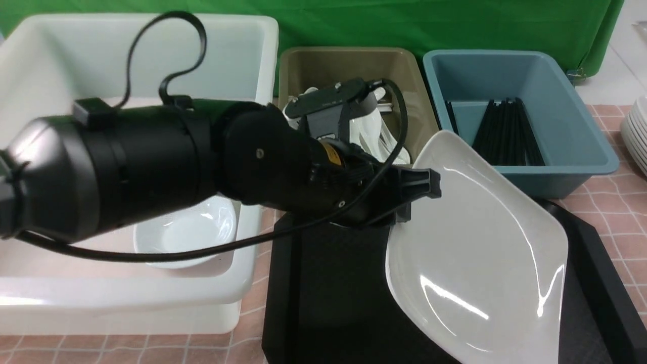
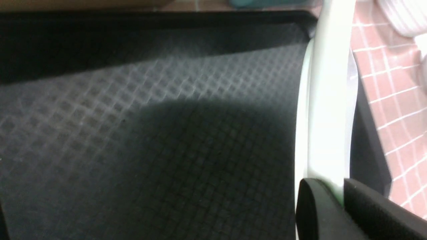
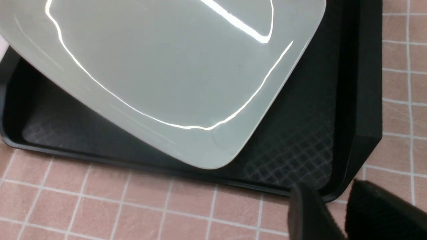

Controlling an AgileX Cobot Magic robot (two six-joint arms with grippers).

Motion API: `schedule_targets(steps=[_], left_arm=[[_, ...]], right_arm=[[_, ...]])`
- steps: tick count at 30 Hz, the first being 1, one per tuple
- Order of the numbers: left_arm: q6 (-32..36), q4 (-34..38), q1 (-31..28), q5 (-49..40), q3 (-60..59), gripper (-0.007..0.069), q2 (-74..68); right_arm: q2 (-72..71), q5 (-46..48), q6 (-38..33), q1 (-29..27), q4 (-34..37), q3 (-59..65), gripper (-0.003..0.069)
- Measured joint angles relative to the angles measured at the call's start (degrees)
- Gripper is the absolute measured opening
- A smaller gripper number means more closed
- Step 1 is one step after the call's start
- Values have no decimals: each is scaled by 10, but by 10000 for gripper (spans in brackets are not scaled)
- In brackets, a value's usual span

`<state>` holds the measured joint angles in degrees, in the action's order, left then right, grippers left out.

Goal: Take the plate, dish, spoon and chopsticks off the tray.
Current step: Use the left arm to grab a plate from the dinner plate, then use the left arm to put the plate into the large storage box on the left

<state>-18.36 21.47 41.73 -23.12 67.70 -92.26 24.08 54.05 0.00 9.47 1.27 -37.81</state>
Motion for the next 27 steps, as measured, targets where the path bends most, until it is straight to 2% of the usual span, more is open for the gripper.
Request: schedule_targets(steps=[7, 11, 14, 20, 23, 24, 27], left_arm=[[-1, 6, -29, 15, 0, 23, 46], [-1, 10, -72, 15, 0, 23, 76], [-1, 10, -131, 11, 0, 23, 107], [25, 36, -278, -20, 0, 23, 166], [82, 90, -398, -49, 0, 23, 191], [92, 95, -406, -54, 0, 23, 192], [213, 217, -552, -97, 0, 26, 195]], right_arm=[[0, 0, 0, 0, 0, 0, 239], [0, 0, 0, 0, 0, 0, 239], [0, 0, 0, 0, 0, 0, 239], [0, 0, 0, 0, 0, 0, 239], [0, 0, 0, 0, 0, 0, 239], [0, 0, 0, 0, 0, 0, 239], [0, 0, 0, 0, 0, 0, 239]])
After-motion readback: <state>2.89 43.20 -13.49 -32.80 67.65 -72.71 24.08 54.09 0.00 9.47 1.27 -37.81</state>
